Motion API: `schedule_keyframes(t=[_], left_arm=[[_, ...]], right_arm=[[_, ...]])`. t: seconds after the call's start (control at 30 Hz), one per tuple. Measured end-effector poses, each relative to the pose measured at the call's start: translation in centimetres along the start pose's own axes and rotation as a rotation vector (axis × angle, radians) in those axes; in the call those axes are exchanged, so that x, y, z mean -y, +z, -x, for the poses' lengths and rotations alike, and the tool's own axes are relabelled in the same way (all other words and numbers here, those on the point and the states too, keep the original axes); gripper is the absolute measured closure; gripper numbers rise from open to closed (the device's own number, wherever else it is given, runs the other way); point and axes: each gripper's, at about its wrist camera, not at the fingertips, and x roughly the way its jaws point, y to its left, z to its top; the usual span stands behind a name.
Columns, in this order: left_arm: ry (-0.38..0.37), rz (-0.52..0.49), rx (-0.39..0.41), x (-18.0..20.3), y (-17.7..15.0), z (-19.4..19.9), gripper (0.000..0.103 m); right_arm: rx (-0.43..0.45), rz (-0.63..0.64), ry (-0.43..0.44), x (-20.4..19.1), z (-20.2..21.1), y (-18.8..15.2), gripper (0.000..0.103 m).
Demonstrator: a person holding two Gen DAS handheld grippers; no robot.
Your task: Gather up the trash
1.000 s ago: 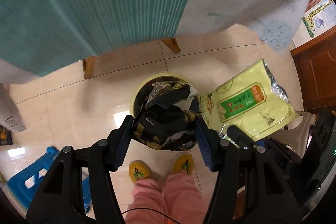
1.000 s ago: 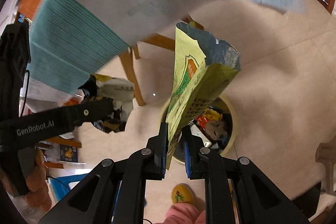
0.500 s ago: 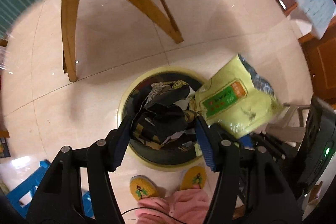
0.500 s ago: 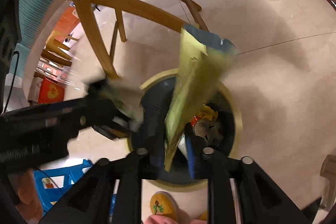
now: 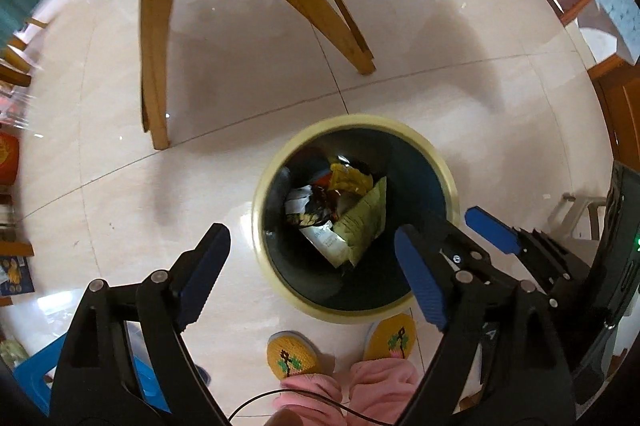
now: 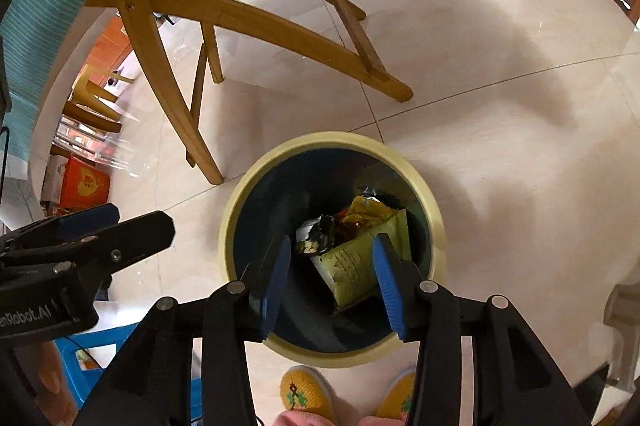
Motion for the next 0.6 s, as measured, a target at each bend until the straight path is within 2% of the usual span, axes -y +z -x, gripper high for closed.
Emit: schedule_keyframes(t=[0.23,0.37,0.6], left_arm=[[0.008,0.049,0.04,-0.9,-0.6,5.5,0.021],[0.013,0.056,0.079,-0.7,-1.0,10.3,0.021],[0.001,0.075,0.137,-1.1,-1.2,19.9,0.021]], right_arm=[[0.019,-0.002,-0.004,-2.3,6.2,1.2,0.059],[0.017,0.033,-0.019,-4.3,10.7,1.7,0.059],[0.023,0.031,0.014,-7.3,20.4,2.8,0.059]])
